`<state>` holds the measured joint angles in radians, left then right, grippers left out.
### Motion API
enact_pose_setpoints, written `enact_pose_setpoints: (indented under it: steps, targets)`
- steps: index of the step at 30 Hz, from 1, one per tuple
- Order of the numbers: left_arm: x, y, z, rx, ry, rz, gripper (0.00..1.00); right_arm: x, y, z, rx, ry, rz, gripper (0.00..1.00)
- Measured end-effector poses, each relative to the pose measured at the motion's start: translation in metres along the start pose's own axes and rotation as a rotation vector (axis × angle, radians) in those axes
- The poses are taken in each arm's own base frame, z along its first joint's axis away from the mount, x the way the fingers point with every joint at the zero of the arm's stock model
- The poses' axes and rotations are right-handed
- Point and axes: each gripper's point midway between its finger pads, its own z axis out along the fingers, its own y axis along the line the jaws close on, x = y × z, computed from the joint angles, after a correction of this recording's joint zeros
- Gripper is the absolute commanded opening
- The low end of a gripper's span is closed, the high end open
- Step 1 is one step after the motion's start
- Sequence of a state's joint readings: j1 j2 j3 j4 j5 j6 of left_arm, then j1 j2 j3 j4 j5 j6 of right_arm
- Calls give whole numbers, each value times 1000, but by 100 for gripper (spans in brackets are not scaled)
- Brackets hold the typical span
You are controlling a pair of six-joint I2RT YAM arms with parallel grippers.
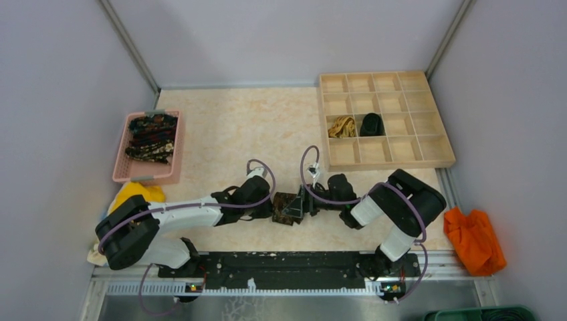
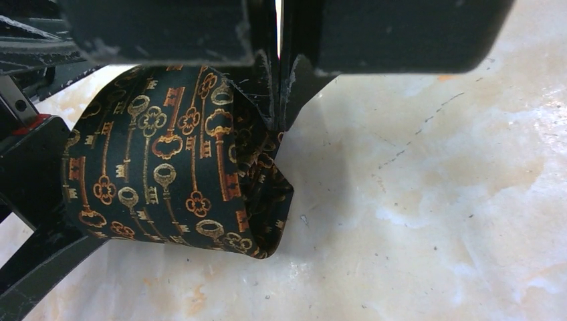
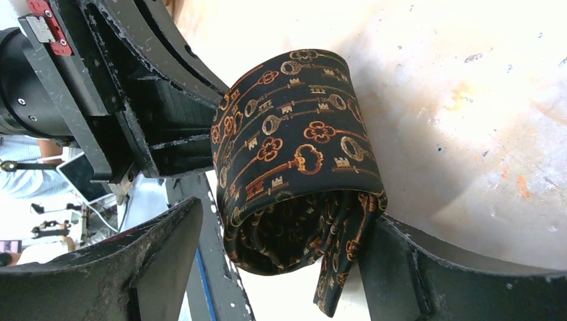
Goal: Roll the ties
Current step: Pick up the tie at the center of the board.
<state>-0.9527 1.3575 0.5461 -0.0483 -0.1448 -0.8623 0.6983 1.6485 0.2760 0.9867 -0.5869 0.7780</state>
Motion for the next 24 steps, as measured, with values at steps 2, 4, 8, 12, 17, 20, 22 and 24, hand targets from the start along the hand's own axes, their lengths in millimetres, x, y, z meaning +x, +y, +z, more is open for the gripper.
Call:
enact_pose_setpoints:
  steps: [2,4,8,12,17,20,22,24]
  targets:
    - [1,-1,0,8,5,-2,0,0,0,0,3,-2,0,77]
    - [2,-2,0,14,10,-2,0,0,0,1,6,-2,-1,75]
    - [3,-6,0,33,15,-7,0,4,3,8,11,13,-7,67]
    - [4,-9,-1,50,23,-9,0,14,9,15,-4,34,-12,62]
    - [9,-8,0,58,39,-16,0,19,11,22,-36,28,21,55]
    - [12,-6,-1,62,44,-27,0,20,10,25,-46,22,45,52]
    - [12,-5,-2,67,42,-34,0,20,10,26,-52,18,56,46]
    - [13,-3,-3,72,39,-40,0,20,8,27,-50,19,63,39]
